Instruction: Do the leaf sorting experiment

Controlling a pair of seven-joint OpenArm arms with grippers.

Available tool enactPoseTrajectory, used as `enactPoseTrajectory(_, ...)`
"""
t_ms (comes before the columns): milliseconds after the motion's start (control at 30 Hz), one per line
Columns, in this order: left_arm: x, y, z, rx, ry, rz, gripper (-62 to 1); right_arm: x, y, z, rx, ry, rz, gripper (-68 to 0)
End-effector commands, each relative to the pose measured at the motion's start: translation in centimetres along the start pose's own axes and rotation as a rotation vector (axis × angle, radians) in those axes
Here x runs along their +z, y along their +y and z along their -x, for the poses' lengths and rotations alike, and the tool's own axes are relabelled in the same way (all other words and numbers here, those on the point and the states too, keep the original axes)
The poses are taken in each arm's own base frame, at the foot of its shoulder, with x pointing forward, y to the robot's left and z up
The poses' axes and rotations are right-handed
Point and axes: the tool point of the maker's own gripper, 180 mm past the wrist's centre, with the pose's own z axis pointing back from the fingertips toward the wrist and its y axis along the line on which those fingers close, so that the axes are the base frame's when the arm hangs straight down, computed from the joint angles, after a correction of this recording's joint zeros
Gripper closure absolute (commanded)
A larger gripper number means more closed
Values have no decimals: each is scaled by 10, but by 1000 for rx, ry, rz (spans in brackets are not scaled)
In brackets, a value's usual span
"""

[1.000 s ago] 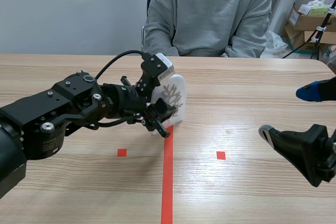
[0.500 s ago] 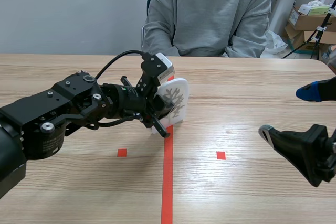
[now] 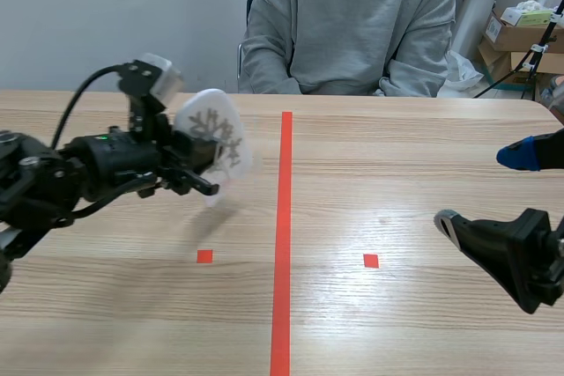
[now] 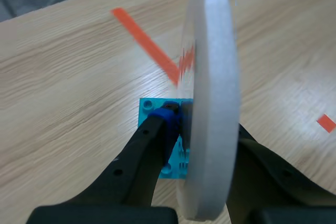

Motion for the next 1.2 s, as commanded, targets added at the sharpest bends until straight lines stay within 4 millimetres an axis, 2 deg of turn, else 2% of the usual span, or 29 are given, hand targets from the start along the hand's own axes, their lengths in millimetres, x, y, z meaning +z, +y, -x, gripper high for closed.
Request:
enactPoseTrajectory(0,7,20,0,43,-28,-58,-55,0,-4,-8,10,-27,8,-634)
enactPoseTrajectory(267,47,127,13,120,-45,-370,-55,0,-4,-8,10,-27,8,-634)
enactPoseTrajectory(467,55,177,9,126,-46,-480,-55,0,-4,-8,10,-28,8,-634)
enactPoseTrajectory(633,53,204,7,124,-40,-556,-55,0,-4,-8,10,-27,8,-634)
enactPoseTrajectory(767,51,215,15,113,-7,-584,-55,0,-4,-8,10,-28,8,-634)
enactPoseTrajectory(1000,53,221,33,88,61,-610,-55,0,-4,-8,10,-28,8,-634)
enactPoseTrajectory(1167,54,221,36,79,73,-610,-58,0,-4,-8,10,-28,8,-634)
